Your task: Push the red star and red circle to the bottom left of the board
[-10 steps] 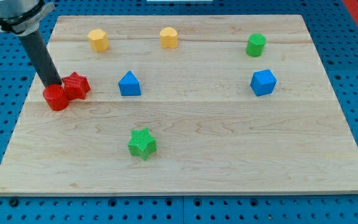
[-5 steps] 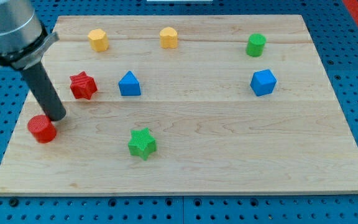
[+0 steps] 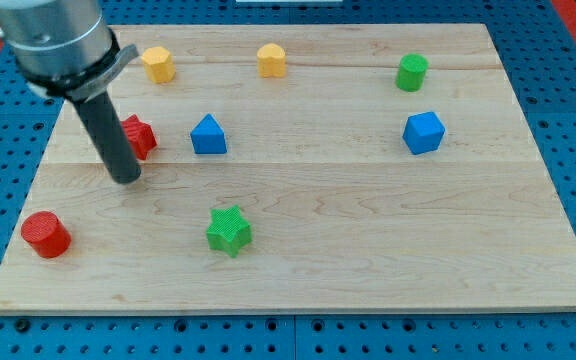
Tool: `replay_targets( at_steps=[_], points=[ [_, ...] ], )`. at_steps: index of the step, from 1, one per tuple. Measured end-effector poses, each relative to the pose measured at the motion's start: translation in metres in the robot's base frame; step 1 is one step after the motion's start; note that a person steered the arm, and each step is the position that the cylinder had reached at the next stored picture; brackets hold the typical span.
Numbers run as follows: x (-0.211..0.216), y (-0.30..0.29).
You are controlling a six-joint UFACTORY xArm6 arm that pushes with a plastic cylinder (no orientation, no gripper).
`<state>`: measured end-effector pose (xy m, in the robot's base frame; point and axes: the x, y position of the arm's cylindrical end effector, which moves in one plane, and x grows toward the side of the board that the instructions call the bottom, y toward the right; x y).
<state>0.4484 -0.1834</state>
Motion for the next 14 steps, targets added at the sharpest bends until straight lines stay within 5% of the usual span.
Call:
replay_targets(
  at_steps=[4, 8, 14],
  points=[
    [-0.129, 0.028],
    [-0.086, -0.055],
    [0.0, -0.027]
  ],
)
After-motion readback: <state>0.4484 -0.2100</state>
